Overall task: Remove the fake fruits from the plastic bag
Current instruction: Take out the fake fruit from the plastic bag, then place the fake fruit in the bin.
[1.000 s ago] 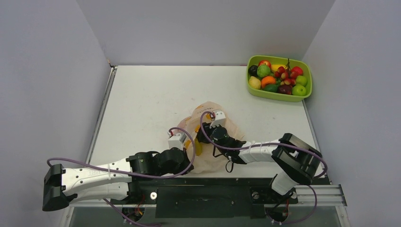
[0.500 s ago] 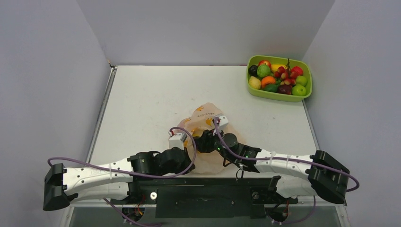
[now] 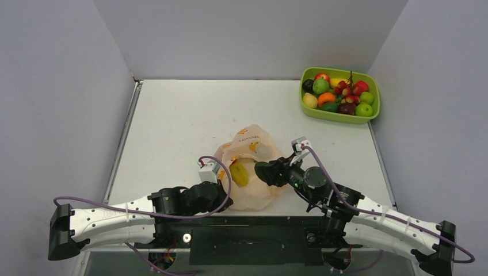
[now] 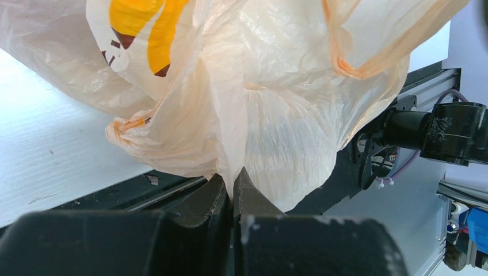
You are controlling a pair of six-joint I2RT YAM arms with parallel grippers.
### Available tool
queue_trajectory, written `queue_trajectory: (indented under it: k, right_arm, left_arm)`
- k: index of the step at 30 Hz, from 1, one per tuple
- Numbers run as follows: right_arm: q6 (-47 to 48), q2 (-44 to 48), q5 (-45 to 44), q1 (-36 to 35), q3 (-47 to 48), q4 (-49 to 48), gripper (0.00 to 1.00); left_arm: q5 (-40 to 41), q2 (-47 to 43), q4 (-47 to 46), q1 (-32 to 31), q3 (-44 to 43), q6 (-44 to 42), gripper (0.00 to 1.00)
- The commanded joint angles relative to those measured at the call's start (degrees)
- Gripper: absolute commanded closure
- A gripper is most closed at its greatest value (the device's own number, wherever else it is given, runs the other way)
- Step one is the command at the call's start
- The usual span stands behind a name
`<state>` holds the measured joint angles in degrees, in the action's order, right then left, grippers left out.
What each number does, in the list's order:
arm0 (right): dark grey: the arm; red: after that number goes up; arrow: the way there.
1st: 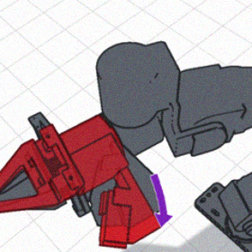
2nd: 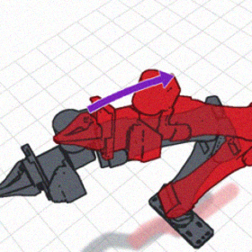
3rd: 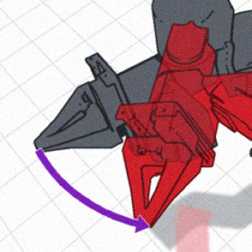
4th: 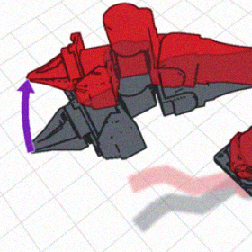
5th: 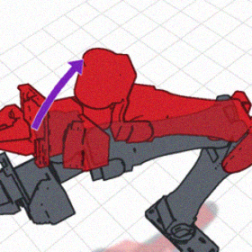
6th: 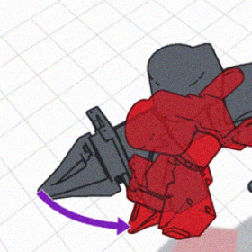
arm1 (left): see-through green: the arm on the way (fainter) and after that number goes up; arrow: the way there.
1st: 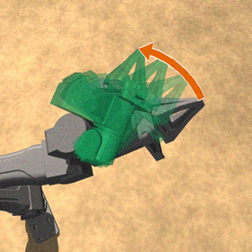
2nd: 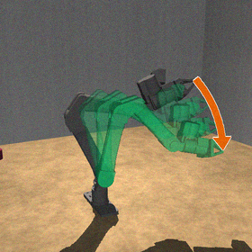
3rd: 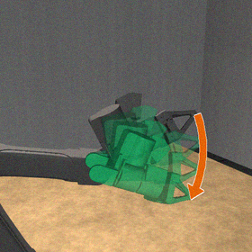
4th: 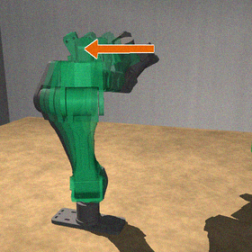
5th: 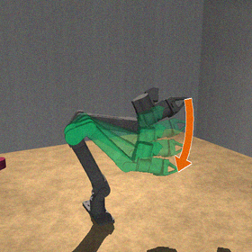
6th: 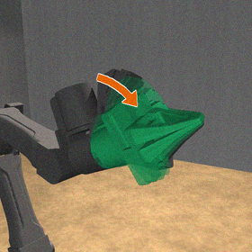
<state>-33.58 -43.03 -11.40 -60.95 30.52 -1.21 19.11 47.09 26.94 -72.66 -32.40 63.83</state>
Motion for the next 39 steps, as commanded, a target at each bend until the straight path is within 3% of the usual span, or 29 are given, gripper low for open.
queue_trajectory:
  k: [1,7,10,19,23,32,39]
  right_arm:
    - [3.64,5.85,-6.76,0.97,6.35,10.53,1.0]
    - [6.46,3.46,-16.32,7.31,13.12,15.25,1.0]
    - [7.06,-0.4,-17.61,14.33,17.3,15.28,1.0]
    - [2.36,-18.32,-5.8,42.06,25.06,5.12,1.0]
    - [-0.59,-28.34,-1.65,50.19,28.8,-1.09,1.0]
    - [-2.79,-53.22,-0.56,59.75,46.44,-2.17,1.0]
    - [-3.33,-67.14,-3.99,62.61,62.2,4.44,1.0]
  left_arm:
    - [0.88,-1.53,-1.43,0.5,0.63,0.64,1.0]
    - [0.14,-1.11,-0.63,0.59,-0.61,-0.28,1.0]
    - [-0.23,-0.82,-0.49,0.64,-0.87,-0.62,1.0]
    - [-2.55,0.57,-2.02,0.68,-1.21,-0.64,1.0]
    - [-3.54,1.35,-3.17,0.72,-1.14,-0.93,1.0]
    - [-4.61,2.38,-4.27,1.02,-1.6,-2.24,1.0]
    - [-5.36,2.41,-5.04,1.13,-1.2,-2.49,1.0]
